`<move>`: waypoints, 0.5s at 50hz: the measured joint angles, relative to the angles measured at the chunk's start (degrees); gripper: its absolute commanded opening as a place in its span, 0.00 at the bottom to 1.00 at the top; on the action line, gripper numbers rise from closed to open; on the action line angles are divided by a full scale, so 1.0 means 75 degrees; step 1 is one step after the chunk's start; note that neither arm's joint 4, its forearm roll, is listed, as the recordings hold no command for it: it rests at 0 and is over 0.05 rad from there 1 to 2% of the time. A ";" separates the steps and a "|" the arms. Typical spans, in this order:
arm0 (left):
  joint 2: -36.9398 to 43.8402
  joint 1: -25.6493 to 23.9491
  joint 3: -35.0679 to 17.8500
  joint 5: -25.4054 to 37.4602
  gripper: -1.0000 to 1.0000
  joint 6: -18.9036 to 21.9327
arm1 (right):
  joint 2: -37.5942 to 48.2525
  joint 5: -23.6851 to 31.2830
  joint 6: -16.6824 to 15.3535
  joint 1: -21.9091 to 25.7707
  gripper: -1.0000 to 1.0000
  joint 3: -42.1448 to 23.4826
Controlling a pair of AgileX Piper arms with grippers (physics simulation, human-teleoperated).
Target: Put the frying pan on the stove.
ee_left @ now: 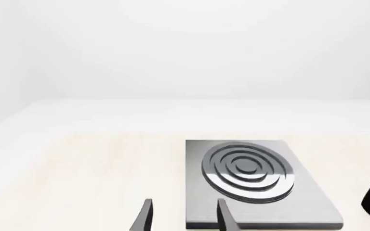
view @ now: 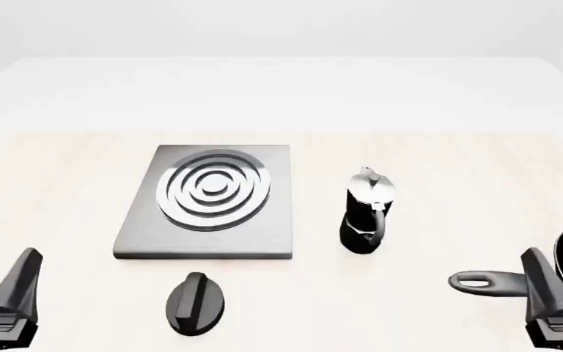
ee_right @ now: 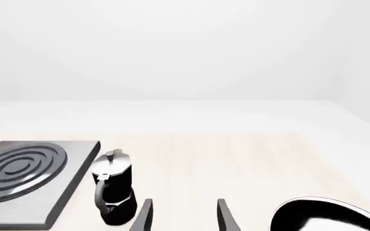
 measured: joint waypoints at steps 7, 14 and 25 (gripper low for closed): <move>0.0015 -0.0015 -0.0038 0.0000 1.00 -0.0105 | 0.0005 -0.0017 0.0015 -0.0034 1.00 -0.0018; 0.0061 -0.0019 -0.0052 -0.0013 1.00 -0.0116 | 0.0009 -0.0016 0.0034 -0.0075 1.00 -0.0037; 0.0246 -0.0011 -0.0080 -0.0044 1.00 0.0050 | 0.0001 0.0049 0.0114 -0.0130 1.00 -0.0119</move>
